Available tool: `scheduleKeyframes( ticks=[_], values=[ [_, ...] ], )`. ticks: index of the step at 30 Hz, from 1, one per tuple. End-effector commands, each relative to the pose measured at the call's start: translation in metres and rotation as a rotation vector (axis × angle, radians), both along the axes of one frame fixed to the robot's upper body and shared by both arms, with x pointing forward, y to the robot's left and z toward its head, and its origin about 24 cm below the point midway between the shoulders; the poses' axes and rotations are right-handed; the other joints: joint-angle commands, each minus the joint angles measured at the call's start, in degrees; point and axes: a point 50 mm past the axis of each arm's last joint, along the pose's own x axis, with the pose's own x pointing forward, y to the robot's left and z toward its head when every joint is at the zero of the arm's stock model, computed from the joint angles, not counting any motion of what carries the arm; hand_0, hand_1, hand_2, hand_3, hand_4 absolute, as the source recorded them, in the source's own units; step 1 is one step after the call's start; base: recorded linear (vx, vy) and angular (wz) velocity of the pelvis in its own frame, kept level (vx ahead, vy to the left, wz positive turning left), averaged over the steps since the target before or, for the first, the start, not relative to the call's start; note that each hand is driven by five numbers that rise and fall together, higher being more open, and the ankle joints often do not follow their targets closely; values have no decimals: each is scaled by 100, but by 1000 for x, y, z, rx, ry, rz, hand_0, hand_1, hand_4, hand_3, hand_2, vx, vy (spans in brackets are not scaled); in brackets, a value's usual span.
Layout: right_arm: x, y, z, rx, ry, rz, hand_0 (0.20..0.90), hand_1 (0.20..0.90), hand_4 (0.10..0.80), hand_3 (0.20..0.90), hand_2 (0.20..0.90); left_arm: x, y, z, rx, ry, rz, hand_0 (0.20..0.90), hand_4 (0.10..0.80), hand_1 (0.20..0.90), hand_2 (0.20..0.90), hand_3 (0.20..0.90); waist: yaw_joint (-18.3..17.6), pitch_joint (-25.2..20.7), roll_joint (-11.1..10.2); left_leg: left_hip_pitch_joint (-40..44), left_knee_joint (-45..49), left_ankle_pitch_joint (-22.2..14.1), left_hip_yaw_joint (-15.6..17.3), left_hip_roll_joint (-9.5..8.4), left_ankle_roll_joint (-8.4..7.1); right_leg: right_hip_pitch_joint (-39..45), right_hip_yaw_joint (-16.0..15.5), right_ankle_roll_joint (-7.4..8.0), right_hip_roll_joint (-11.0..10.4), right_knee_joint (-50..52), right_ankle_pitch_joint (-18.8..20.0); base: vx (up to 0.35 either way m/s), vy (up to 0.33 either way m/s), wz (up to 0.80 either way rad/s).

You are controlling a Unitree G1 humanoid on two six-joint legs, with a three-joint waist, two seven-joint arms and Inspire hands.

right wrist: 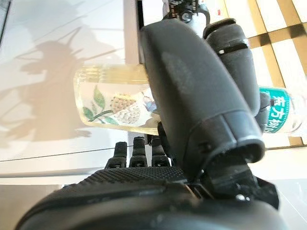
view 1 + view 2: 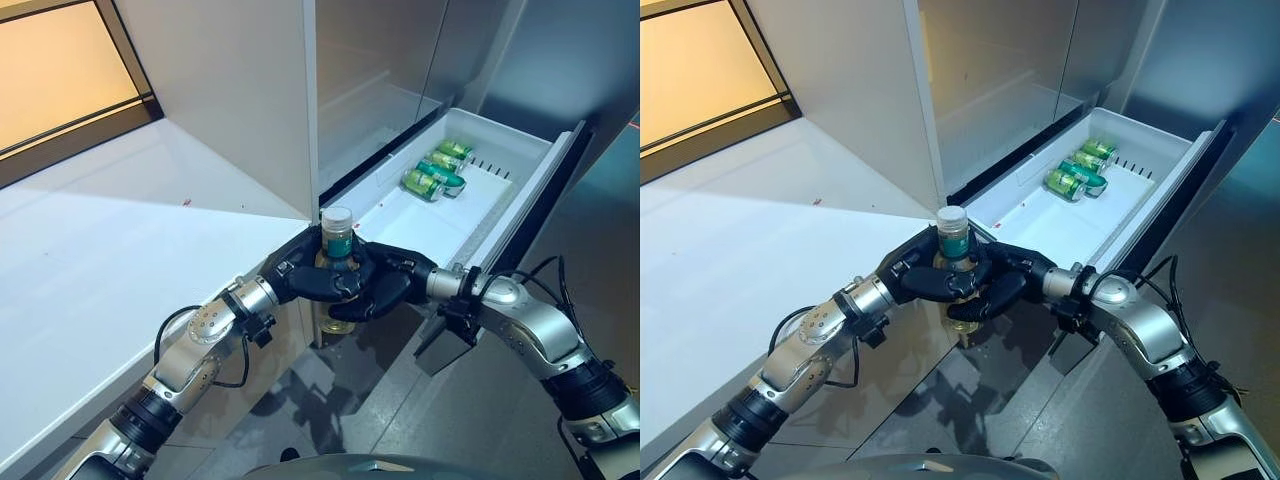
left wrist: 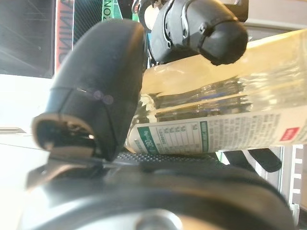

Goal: Put drinks into fridge and close the fridge

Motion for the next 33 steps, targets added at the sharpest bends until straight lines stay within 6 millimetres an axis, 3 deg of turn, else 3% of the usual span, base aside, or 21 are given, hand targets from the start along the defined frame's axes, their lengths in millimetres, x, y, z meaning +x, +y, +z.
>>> scheduleKeyframes(
  ticks=[1,4,9,14,18,23,33],
  values=[
    [9,32,56,126,-280,112,900,900,800,900,900,12,-23,77,-283,-345,-68,300,100,300,300,200,53,-407,-34,-7,235,-611,-115,-174,179,-524,113,288,182,520,18,0,0,0],
    [15,26,63,47,-393,66,900,900,800,900,900,11,-22,82,-337,-371,-42,300,100,300,300,200,59,-413,-43,-9,230,-617,-111,-174,185,-520,119,283,187,507,17,0,0,0],
    [22,22,68,70,-389,-7,900,900,800,900,900,8,-16,92,-454,-445,39,300,100,300,300,200,78,-413,-74,-19,230,-621,-103,-169,180,-524,107,266,193,514,6,0,0,0],
    [26,22,70,195,-362,-103,900,900,800,900,900,2,-11,102,-535,-545,129,300,100,300,300,200,119,-396,-122,-17,238,-633,-106,-171,175,-514,53,255,181,532,-5,0,0,0],
    [31,23,76,390,-334,-218,900,900,800,900,900,1,-14,105,-557,-561,138,300,100,300,300,200,151,-392,-127,-11,258,-661,-117,-185,174,-491,-9,257,161,512,1,0,0,0],
    [35,21,82,481,-356,-324,900,900,800,900,900,1,-17,108,-558,-561,145,300,100,300,300,200,185,-395,-102,-4,277,-686,-104,-193,182,-481,-90,270,135,511,2,-7,10,3],
    [39,13,84,425,-447,-403,900,900,800,900,900,3,-20,111,-544,-550,146,300,100,300,300,200,166,-397,-73,15,307,-715,-87,-213,217,-485,-64,266,129,534,-12,-1,2,0]
  ],
)
